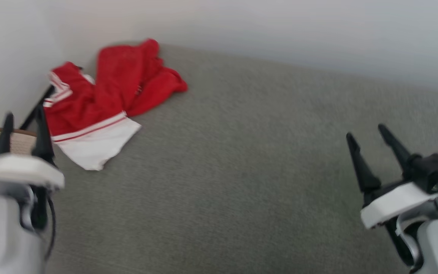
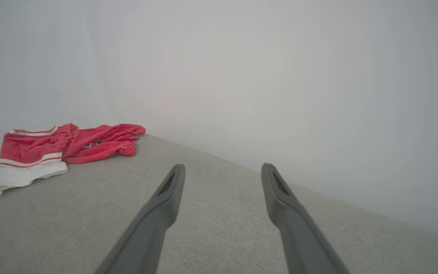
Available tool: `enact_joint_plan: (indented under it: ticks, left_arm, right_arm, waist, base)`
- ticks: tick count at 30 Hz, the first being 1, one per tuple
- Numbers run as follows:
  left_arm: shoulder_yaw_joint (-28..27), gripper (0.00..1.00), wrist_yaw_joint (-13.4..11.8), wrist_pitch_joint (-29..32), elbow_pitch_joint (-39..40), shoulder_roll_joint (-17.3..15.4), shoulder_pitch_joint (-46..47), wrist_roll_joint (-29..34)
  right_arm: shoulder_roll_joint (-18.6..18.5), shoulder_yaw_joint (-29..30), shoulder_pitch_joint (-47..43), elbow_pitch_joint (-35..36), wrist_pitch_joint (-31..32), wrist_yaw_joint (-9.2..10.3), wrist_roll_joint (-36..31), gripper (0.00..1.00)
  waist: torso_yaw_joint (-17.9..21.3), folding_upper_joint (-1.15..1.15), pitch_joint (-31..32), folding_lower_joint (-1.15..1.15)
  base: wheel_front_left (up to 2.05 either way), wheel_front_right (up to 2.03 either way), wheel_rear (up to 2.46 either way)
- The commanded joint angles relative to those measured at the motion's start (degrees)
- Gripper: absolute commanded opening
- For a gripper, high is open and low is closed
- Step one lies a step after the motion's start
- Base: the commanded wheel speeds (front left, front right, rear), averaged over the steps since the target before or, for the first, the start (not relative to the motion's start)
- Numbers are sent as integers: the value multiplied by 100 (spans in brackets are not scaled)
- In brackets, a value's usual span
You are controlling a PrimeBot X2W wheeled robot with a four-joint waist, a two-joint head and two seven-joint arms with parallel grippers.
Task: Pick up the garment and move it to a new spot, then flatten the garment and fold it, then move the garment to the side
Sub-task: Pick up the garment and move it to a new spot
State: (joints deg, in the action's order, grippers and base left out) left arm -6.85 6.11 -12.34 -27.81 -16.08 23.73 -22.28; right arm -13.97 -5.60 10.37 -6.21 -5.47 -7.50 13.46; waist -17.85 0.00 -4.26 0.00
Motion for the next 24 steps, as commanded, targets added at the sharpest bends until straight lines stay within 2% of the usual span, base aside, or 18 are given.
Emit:
enact_joint_plan:
  ticks: [1,12,17,21,23,24]
  left_arm:
    - [35,100,47,0,-214,-88,316,-101]
    - [264,100,137,227,-2257,-742,2315,-453]
    - [372,100,135,721,-3103,-1032,3030,-606]
    - [409,100,122,1350,-3805,-1145,3434,-705]
    - [432,100,-4,1738,-4114,-1198,3633,-714]
    - [432,100,-4,1738,-4114,-1198,3633,-714]
  right_arm:
    - [-44,30,120,100,53,2,-51,100]
    - [-235,161,587,722,296,2,-94,100]
    - [-307,248,709,962,407,2,-116,100]
    - [-343,295,772,1132,505,2,-91,100]
    - [-356,311,792,1216,569,2,-68,100]
    - [-356,311,792,1216,569,2,-68,100]
  waist:
    - [328,0,-428,0]
    - [1009,0,-1673,0]
    - [1193,0,-2133,0]
    - [1290,0,-2397,0]
    - [1330,0,-2506,0]
    - [1330,0,-2506,0]
  base:
    - [0,0,0]
    - [0,0,0]
    - [0,0,0]
    - [0,0,0]
    - [0,0,0]
    - [0,0,0]
